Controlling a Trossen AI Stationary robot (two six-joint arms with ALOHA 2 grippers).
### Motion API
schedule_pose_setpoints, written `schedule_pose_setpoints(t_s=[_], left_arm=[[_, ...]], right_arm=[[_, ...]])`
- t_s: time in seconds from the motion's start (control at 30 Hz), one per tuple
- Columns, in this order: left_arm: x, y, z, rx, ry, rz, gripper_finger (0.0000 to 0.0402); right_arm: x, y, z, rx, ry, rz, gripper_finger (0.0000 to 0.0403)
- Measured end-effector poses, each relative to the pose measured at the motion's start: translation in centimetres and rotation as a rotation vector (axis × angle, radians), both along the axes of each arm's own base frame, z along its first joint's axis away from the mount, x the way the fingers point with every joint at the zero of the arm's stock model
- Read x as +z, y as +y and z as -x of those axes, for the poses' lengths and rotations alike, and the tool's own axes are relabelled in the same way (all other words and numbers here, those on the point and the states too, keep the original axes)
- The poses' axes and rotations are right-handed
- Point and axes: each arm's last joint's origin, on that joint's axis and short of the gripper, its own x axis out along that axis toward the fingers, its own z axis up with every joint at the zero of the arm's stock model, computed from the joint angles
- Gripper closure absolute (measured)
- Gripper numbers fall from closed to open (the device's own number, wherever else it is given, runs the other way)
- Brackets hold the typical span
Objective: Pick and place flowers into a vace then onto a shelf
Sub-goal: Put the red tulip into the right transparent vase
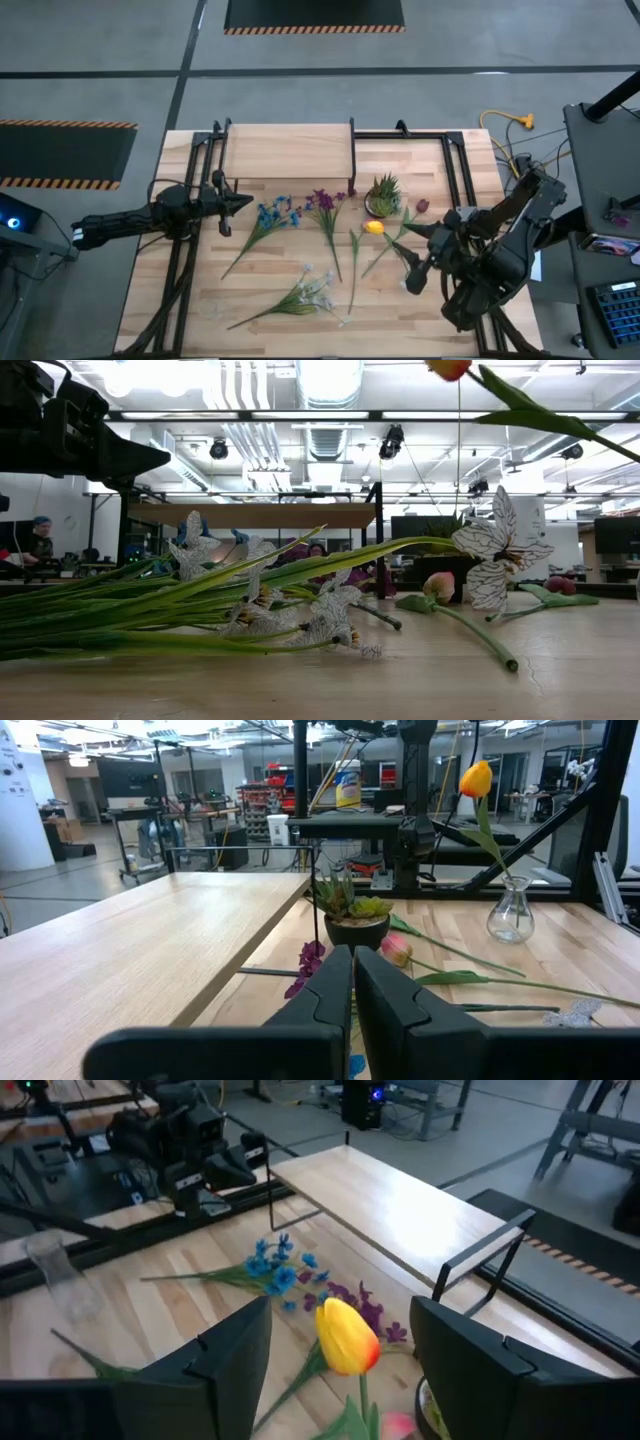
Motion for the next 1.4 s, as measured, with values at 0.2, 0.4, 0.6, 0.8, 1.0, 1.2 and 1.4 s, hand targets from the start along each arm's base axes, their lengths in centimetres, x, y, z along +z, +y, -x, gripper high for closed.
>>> schedule_pose_setpoints(t_s=[0.2,0.4,0.6,0.8,1.0,1.2,1.4], left_arm=[[0.0,0.0,0.0,0.000,0.000,0.000,0.0402],[0.0,0.0,0.0,0.000,0.000,0.000,0.0402],[0.0,0.0,0.0,0.000,0.000,0.000,0.0402],[0.0,0.0,0.0,-0.001,0.000,0.000,0.0402],[0.0,0.0,0.0,0.000,0.001,0.000,0.0402],[0.0,0.0,0.0,0.000,0.000,0.000,0.0402],[0.0,0.0,0.0,0.000,0.000,0.000,0.0402]], right_arm=[[-0.1,0.2,0.1,0.032,0.051,-0.005,0.0179],[-1.1,1.5,0.2,0.090,0.140,-0.015,0.0179],[-1.3,1.6,1.2,0.013,0.083,-0.123,0.0179],[-1.4,0.9,1.9,-0.058,0.058,-0.211,0.0179],[-1.6,0.7,1.9,-0.059,0.096,-0.212,0.0179],[-2.0,2.0,1.2,0.101,0.185,-0.049,0.0179],[-1.9,5.0,-0.5,0.306,0.128,0.108,0.0179]])
